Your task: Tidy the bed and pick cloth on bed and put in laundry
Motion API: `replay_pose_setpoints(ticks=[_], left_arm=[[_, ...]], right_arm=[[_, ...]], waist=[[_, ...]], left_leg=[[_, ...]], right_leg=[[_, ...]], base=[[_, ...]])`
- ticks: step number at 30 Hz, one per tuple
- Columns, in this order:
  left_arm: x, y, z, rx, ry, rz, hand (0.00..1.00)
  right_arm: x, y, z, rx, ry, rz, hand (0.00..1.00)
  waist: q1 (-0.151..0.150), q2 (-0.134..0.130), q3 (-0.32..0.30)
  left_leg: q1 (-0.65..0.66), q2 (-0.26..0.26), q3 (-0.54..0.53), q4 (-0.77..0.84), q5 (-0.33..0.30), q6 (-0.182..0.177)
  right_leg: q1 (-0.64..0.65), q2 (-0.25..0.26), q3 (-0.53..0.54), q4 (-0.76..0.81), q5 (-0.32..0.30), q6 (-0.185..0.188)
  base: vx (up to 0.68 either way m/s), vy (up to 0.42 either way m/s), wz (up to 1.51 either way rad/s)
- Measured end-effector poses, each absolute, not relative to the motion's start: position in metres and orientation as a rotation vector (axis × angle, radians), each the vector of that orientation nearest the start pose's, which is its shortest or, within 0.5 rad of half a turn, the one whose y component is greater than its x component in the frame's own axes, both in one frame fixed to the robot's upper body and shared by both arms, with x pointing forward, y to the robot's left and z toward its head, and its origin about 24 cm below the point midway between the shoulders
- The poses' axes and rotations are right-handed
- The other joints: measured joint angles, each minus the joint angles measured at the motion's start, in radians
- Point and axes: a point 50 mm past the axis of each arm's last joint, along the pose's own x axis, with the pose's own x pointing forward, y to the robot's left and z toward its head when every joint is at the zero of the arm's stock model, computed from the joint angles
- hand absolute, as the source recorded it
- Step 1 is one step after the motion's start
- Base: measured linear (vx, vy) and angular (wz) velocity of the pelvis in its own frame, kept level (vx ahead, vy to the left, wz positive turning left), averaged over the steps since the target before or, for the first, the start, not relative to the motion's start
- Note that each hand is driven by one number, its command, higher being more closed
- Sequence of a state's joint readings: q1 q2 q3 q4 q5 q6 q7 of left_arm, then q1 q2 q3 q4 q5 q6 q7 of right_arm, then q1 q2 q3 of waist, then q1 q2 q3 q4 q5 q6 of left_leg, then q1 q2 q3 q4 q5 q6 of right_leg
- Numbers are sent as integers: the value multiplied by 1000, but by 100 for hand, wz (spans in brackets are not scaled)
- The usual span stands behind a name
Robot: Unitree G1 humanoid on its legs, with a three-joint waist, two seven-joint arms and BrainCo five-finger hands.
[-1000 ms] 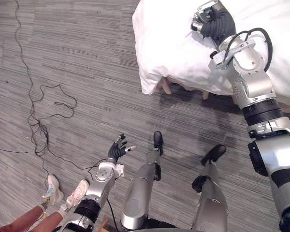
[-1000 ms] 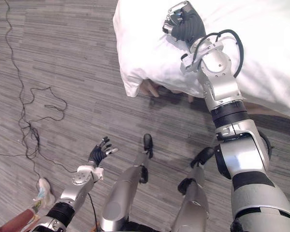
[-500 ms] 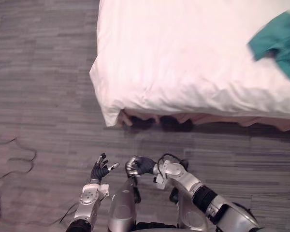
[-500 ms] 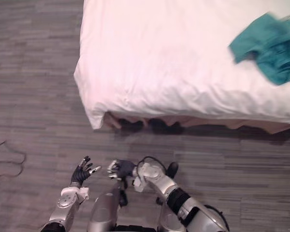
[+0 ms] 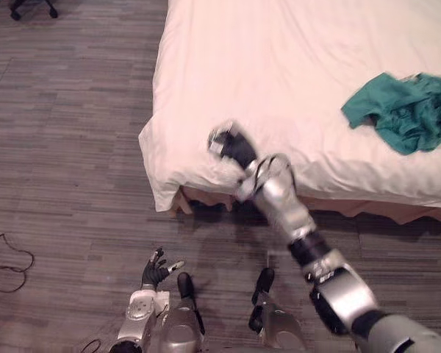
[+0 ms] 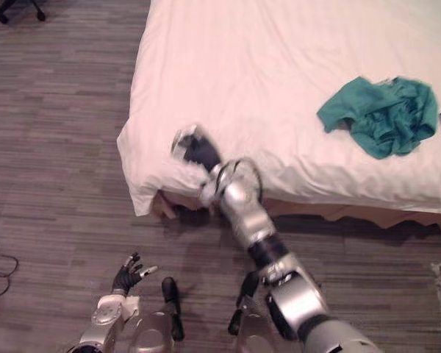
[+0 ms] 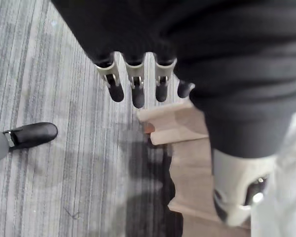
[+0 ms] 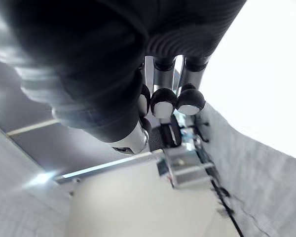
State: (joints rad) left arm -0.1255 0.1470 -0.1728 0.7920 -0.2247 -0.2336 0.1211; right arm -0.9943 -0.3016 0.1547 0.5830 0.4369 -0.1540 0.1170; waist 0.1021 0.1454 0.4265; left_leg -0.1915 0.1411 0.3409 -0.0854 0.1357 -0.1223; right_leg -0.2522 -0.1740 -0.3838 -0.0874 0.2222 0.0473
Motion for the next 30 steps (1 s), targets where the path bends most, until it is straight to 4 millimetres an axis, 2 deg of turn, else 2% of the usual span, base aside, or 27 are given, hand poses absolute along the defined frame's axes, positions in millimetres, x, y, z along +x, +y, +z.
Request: replay_pose_setpoints(ticks=[3,4,5,8,10,12,14,16,17,18,19,20,22,24,25,26,27,29,30], left_arm=[[242,149,-73,31,427,2,0],[246,138,-70,33,416,-37,0],[246,131,-69,41,410,-57,0],[245,124,-68,41,405,-85,0],[246,122,-65,37,390,-96,0],[246,128,-64,41,375,-84,0],[240,141,-67,31,382,-40,0],[228,161,-70,4,376,38,0],[223,169,-71,-1,376,61,0],[212,185,-74,15,383,108,0],[205,199,-73,31,377,151,0],[203,202,-73,32,375,163,0],[203,207,-72,55,373,165,0],[199,209,-74,106,382,153,0],[197,209,-75,151,389,133,0],[195,208,-76,184,394,112,0],[193,207,-78,198,402,101,0],[188,206,-85,240,442,54,0],[185,206,-89,249,462,46,0]], right_arm=[[397,-152,250,-41,-452,229,100],[400,-167,254,-69,-433,175,100],[400,-172,264,-87,-459,169,100],[404,-177,276,-116,-449,146,100],[406,-189,275,-126,-429,114,100],[406,-201,267,-108,-395,96,100],[405,-211,253,-37,-367,85,100],[398,-229,216,109,-314,43,100],[395,-231,202,145,-294,32,100],[385,-240,157,230,-199,-34,0],[359,-264,96,327,-68,-178,0],[344,-275,72,354,-12,-248,0],[265,-314,-12,419,206,-525,0],[209,-328,-49,426,334,-655,0],[169,-335,-69,418,415,-729,0],[139,-337,-81,407,478,-765,0],[122,-335,-88,406,518,-777,0],[68,-325,-108,422,632,-820,0],[55,-321,-112,434,657,-837,0]], waist=[[16,54,24],[21,85,38],[26,103,41],[31,111,35],[33,117,31],[25,118,30],[3,116,31],[-27,98,38],[-40,87,38],[-70,53,35],[-93,17,36],[-100,6,34],[-132,-29,51],[-170,-61,41],[-196,-87,23],[-203,-108,-12],[-209,-118,-40],[-225,-152,-137],[-232,-159,-165]], left_leg=[[-54,-3,-19,-1,17,5],[-74,-5,-25,-4,24,7],[-89,-9,-24,-6,27,9],[-100,-17,-24,0,29,10],[-100,-22,-33,1,29,11],[-94,-32,-38,2,22,20],[-70,-41,-38,2,16,25],[-8,-50,-19,5,-9,21],[6,-51,-14,9,-18,22],[26,-50,8,25,-39,21],[39,-46,21,40,-57,20],[42,-46,26,38,-59,20],[70,-44,52,33,-65,14],[120,-39,88,25,-73,7],[186,-27,124,15,-88,-6],[227,-19,153,9,-101,-16],[243,-10,168,4,-107,-23],[300,10,202,-15,-122,-44],[314,18,210,-17,-126,-50]], right_leg=[[-51,-4,-9,6,6,-5],[-71,-6,-14,9,8,-7],[-88,-10,-13,10,10,-7],[-107,-17,1,10,17,-11],[-101,-22,-6,10,17,-9],[-92,-34,-8,12,19,-2],[-66,-43,-8,11,20,6],[-15,-51,11,10,8,25],[-2,-53,18,9,6,29],[15,-52,35,7,1,36],[30,-49,53,-2,-1,42],[29,-49,60,-2,-4,45],[37,-44,86,-1,-8,51],[58,-33,123,-1,-8,51],[99,-17,145,-1,-13,54],[124,-2,162,-1,-27,52],[131,6,174,-1,-39,53],[153,37,198,14,-80,52],[159,47,205,21,-90,50]], base=[[-42,15,14],[-40,26,17],[-41,30,6],[-8,49,-4],[-20,53,11],[-39,69,10],[-21,69,1],[30,60,-20],[66,42,-36],[82,20,-42],[87,15,-39],[121,9,-35],[140,12,-38],[155,8,-66],[168,3,-95],[145,-14,-84],[104,-20,-66],[149,-43,-44],[180,-55,-41]])
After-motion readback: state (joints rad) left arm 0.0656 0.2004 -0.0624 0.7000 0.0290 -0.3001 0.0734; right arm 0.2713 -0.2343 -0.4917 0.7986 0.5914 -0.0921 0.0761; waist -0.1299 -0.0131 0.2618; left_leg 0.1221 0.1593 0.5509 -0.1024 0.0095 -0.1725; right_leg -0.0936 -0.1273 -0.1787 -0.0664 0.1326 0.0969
